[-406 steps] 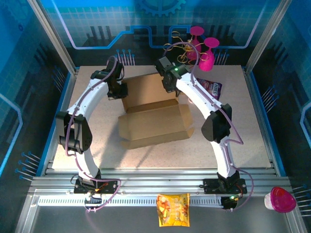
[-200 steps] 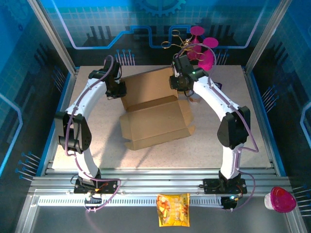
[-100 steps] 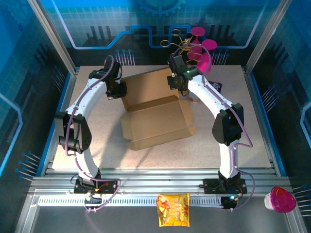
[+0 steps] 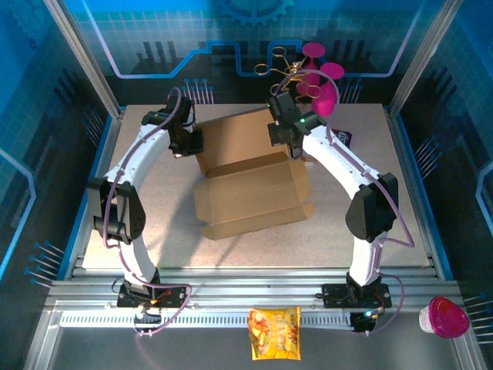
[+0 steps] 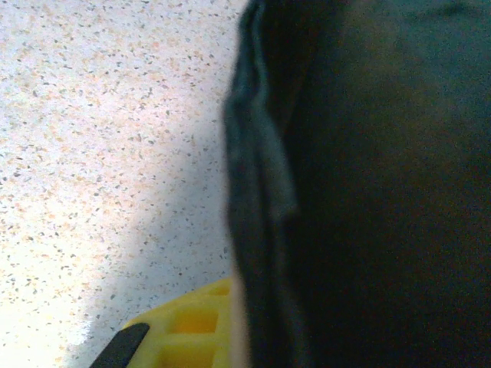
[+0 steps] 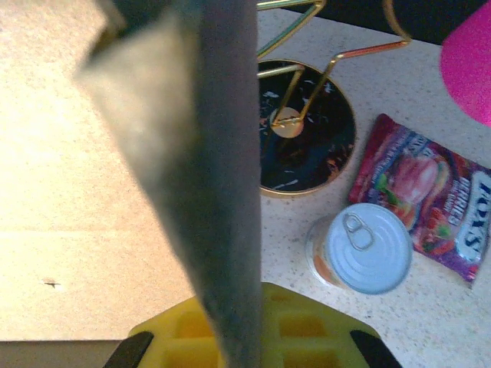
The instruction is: Fold the paper box
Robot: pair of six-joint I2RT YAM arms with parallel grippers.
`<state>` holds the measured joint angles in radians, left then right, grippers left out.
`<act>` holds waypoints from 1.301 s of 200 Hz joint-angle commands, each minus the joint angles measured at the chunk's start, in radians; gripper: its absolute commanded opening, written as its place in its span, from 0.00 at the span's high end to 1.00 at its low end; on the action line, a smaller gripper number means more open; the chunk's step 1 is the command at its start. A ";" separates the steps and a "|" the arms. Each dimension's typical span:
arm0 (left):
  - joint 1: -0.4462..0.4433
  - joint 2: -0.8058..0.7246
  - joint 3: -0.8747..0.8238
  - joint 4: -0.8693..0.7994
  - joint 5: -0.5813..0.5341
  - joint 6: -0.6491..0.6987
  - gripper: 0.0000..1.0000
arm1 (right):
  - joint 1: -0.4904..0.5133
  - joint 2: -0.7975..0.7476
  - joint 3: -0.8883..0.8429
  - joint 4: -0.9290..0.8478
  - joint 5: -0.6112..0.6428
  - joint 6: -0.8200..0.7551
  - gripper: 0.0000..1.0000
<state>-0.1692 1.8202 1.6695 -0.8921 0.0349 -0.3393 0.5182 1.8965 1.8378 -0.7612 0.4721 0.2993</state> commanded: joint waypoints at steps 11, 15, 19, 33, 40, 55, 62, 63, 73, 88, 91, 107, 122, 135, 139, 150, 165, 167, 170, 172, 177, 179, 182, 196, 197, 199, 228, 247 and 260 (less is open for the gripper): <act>-0.020 -0.012 0.022 -0.039 -0.013 -0.017 1.00 | 0.019 -0.051 -0.028 -0.018 0.142 0.057 1.00; -0.024 -0.011 0.022 -0.039 -0.019 -0.017 1.00 | 0.025 -0.054 -0.031 -0.018 0.150 0.059 1.00; -0.027 -0.011 0.022 -0.038 -0.025 -0.017 1.00 | 0.031 -0.057 -0.033 -0.019 0.159 0.063 1.00; -0.040 -0.015 0.021 -0.032 -0.053 -0.018 1.00 | 0.059 -0.065 -0.037 -0.028 0.199 0.084 1.00; -0.046 -0.021 0.019 -0.026 -0.071 -0.022 1.00 | 0.073 -0.069 -0.042 -0.031 0.223 0.097 1.00; -0.056 -0.038 0.002 0.003 -0.108 -0.033 1.00 | 0.104 -0.083 -0.071 -0.014 0.274 0.128 1.00; -0.058 -0.048 -0.008 0.020 -0.119 -0.040 1.00 | 0.114 -0.096 -0.098 0.012 0.284 0.136 1.00; -0.059 -0.049 -0.009 0.023 -0.120 -0.040 1.00 | 0.115 -0.098 -0.102 0.017 0.285 0.137 1.00; -0.059 -0.057 -0.016 0.043 -0.127 -0.046 0.93 | 0.132 -0.138 -0.177 0.120 0.282 0.124 1.00; -0.059 -0.072 -0.023 0.067 -0.125 -0.054 0.84 | 0.154 -0.197 -0.308 0.318 0.273 0.080 1.00; -0.059 -0.074 -0.024 0.071 -0.123 -0.056 0.81 | 0.158 -0.214 -0.344 0.378 0.272 0.066 1.00; -0.058 -0.085 -0.020 0.072 -0.113 -0.072 0.65 | 0.167 -0.258 -0.449 0.543 0.273 0.061 1.00; -0.055 -0.102 -0.018 0.067 -0.094 -0.096 0.55 | 0.166 -0.278 -0.504 0.614 0.273 0.083 1.00; -0.053 -0.125 -0.023 0.067 -0.068 -0.116 0.48 | 0.164 -0.277 -0.513 0.605 0.281 0.116 1.00; -0.053 -0.131 -0.024 0.064 -0.061 -0.122 0.47 | 0.165 -0.275 -0.514 0.603 0.283 0.125 1.00; -0.053 -0.149 -0.029 0.056 -0.041 -0.149 0.45 | 0.166 -0.270 -0.510 0.584 0.294 0.153 1.00; -0.053 -0.172 -0.045 0.052 -0.016 -0.186 0.43 | 0.169 -0.261 -0.505 0.560 0.310 0.192 1.00; -0.053 -0.174 -0.047 0.050 -0.012 -0.188 0.42 | 0.168 -0.259 -0.504 0.557 0.311 0.194 1.00; -0.053 -0.177 -0.050 0.050 -0.010 -0.196 0.42 | 0.170 -0.257 -0.503 0.555 0.315 0.198 1.00; -0.053 -0.180 -0.053 0.050 -0.007 -0.199 0.42 | 0.170 -0.256 -0.503 0.554 0.317 0.200 1.00; -0.053 -0.186 -0.059 0.051 -0.002 -0.205 0.42 | 0.172 -0.252 -0.503 0.552 0.320 0.205 1.00; -0.053 -0.188 -0.061 0.051 -0.001 -0.206 0.41 | 0.173 -0.251 -0.503 0.550 0.322 0.206 1.00; -0.053 -0.191 -0.064 0.053 0.001 -0.207 0.41 | 0.173 -0.249 -0.501 0.549 0.324 0.209 1.00; -0.053 -0.197 -0.074 0.048 0.014 -0.209 0.31 | 0.180 -0.241 -0.495 0.538 0.336 0.215 1.00; -0.053 -0.197 -0.074 0.047 0.014 -0.209 0.31 | 0.180 -0.241 -0.495 0.537 0.337 0.215 1.00; -0.053 -0.197 -0.073 0.045 0.014 -0.207 0.31 | 0.182 -0.240 -0.494 0.535 0.339 0.215 1.00; -0.051 -0.201 -0.074 0.035 0.018 -0.172 0.31 | 0.187 -0.232 -0.484 0.532 0.343 0.211 1.00; -0.052 -0.207 -0.073 0.030 0.025 -0.147 0.32 | 0.187 -0.228 -0.471 0.508 0.355 0.218 1.00; -0.052 -0.220 -0.079 0.034 0.033 -0.129 0.31 | 0.185 -0.226 -0.461 0.492 0.358 0.225 1.00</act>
<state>-0.2192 1.6424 1.6112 -0.8413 0.0185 -0.5140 0.6872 1.6588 1.3304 -0.2630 0.7929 0.4831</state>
